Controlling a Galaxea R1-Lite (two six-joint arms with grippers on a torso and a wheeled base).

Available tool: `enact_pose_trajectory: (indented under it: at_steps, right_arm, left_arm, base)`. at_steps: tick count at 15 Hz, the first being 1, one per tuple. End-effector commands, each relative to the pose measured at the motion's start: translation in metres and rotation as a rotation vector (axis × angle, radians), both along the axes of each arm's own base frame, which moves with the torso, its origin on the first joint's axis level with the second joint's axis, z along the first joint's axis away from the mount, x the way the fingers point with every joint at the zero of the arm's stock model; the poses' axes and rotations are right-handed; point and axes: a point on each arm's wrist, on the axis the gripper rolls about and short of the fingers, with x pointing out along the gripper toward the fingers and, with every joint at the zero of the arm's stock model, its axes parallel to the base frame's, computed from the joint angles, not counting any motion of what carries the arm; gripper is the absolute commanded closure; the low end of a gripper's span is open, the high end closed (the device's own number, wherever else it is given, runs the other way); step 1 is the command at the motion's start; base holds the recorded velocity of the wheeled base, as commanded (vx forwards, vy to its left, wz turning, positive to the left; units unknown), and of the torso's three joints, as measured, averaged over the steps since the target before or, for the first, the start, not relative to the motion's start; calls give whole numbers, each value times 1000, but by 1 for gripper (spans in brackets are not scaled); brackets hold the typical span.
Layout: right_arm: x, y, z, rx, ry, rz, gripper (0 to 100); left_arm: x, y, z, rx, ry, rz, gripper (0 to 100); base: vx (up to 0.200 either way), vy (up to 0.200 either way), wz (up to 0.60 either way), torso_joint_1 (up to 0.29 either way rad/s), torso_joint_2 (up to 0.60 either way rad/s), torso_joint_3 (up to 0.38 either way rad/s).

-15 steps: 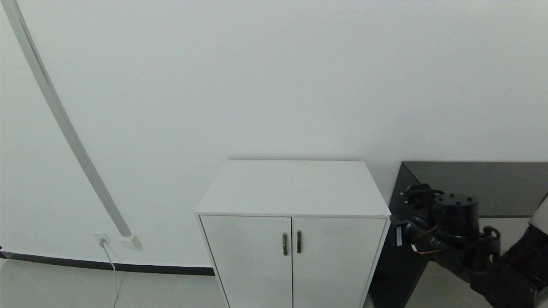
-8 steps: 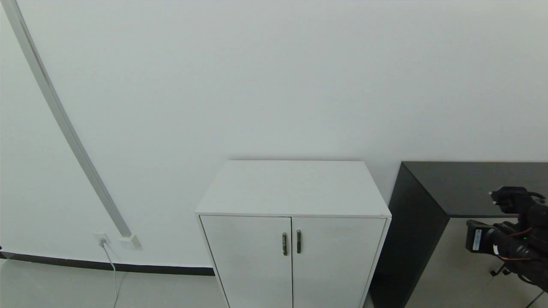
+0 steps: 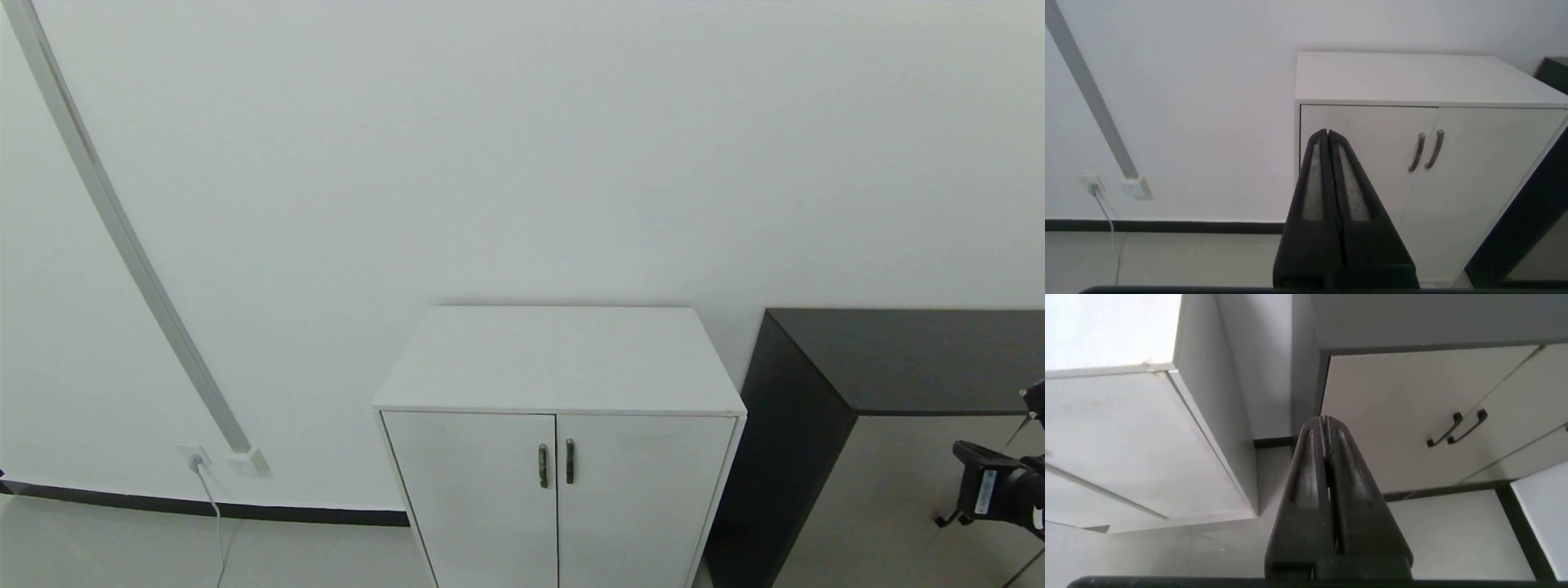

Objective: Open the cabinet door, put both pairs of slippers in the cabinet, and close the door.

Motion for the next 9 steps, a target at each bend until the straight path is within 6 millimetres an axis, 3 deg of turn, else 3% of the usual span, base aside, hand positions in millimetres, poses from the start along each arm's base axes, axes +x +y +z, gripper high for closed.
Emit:
enact_pose_trajectory:
  at_steps: [1, 8, 9]
  right_arm:
    - [-19, 1, 10, -3, -44, 0, 100]
    - [-70, 5, 18, 19, -23, 66, 100]
    - [-70, 5, 18, 19, -23, 66, 100]
  left_arm:
    - [0, 0, 0, 0, 0, 1, 100]
    - [0, 0, 0, -2, 0, 1, 100]
    - [0, 0, 0, -2, 0, 1, 100]
  base:
    - [0, 0, 0, 0, 0, 0]
    - [0, 0, 0, 0, 0, 0]
    - [0, 0, 0, 0, 0, 0]
